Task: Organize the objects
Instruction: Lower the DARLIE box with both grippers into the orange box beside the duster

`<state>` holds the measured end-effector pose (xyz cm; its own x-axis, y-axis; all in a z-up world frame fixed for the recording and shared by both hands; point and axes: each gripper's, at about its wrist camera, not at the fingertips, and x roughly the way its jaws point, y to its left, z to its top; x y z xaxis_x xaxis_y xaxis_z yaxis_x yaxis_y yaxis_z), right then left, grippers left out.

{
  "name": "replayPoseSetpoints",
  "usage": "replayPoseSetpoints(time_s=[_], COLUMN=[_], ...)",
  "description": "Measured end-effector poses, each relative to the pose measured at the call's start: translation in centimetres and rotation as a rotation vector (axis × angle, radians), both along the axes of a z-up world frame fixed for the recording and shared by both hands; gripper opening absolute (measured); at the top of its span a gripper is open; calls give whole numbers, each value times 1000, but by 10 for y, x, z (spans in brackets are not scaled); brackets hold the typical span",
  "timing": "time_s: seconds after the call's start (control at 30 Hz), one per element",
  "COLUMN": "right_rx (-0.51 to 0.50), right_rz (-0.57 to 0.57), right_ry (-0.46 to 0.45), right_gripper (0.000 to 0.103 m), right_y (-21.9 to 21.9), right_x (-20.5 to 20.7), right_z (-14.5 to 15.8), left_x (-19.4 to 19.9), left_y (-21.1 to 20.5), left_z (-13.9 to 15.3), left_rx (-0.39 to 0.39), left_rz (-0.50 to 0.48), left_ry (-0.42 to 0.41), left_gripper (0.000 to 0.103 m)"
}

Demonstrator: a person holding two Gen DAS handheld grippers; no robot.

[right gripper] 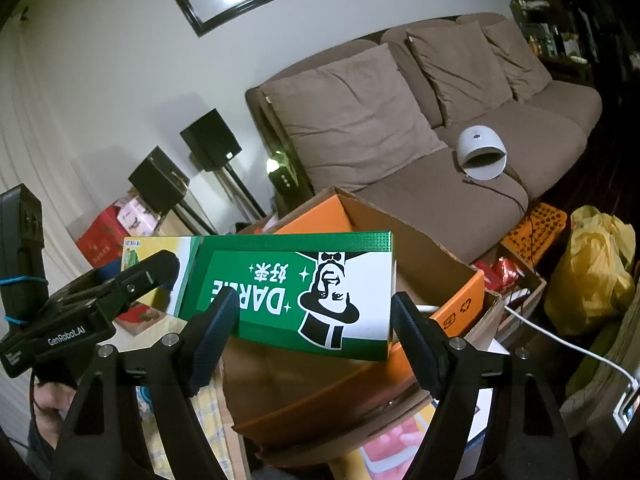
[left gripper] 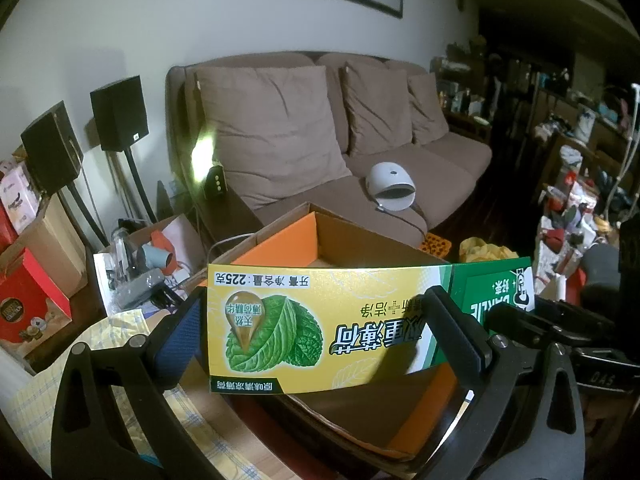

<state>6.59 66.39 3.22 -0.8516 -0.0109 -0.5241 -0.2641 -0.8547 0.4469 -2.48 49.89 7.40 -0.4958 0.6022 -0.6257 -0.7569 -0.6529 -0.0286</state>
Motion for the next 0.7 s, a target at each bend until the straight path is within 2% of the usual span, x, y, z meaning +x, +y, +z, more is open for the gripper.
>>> replayPoseSetpoints(time_s=[0.7], right_rx=[-6], right_rz=[-5], right_ry=[-32], right_gripper=[77], right_y=[3], right_x=[-5], right_z=[-11], left_x=[-12], left_y=[3], left_z=[-13], left_rx=[-9], left_rz=[-8], left_ry=[-40], left_gripper=[100])
